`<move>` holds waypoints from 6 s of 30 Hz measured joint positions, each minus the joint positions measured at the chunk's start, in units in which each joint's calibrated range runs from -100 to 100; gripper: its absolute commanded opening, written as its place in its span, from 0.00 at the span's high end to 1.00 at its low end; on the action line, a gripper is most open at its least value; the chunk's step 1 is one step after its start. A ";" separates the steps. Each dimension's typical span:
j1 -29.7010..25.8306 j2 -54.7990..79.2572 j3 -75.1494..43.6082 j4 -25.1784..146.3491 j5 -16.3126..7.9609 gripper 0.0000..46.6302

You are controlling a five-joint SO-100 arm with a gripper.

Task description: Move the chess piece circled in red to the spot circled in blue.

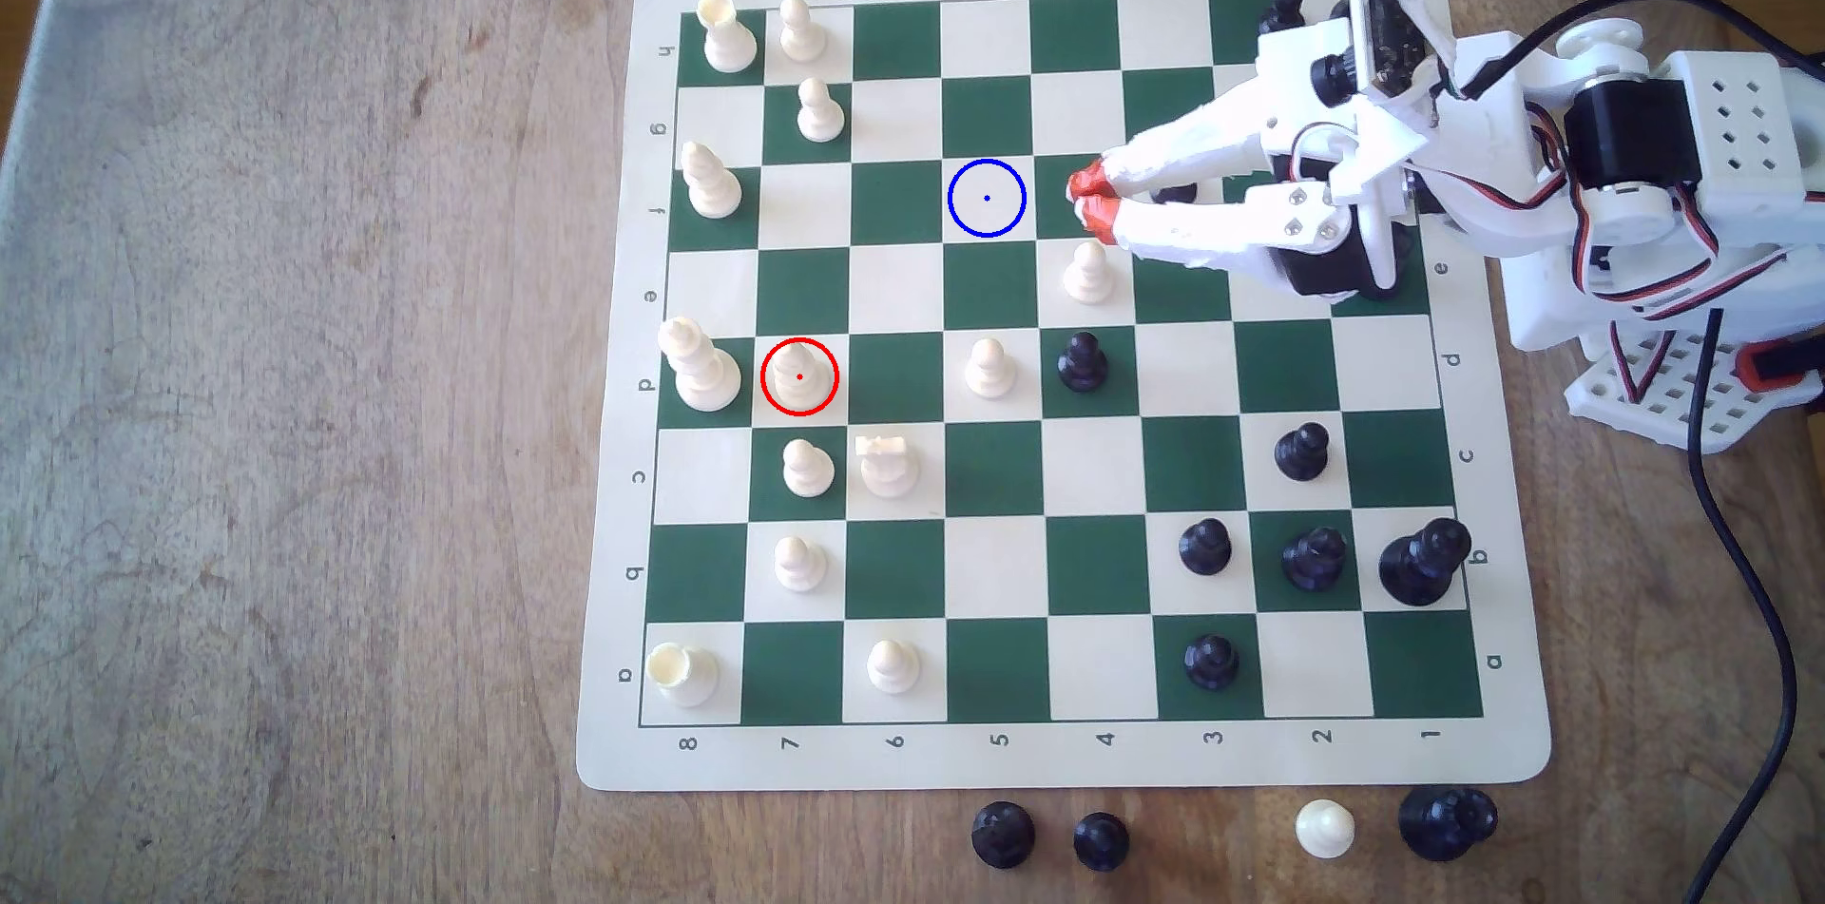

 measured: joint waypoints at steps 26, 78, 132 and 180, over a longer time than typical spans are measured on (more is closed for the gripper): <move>-5.01 28.57 -25.85 -4.86 4.15 0.97; -4.72 102.97 -99.05 26.93 -8.79 0.66; -2.88 124.09 -119.57 31.55 -9.18 0.75; -1.11 111.27 -124.27 47.17 -10.06 0.92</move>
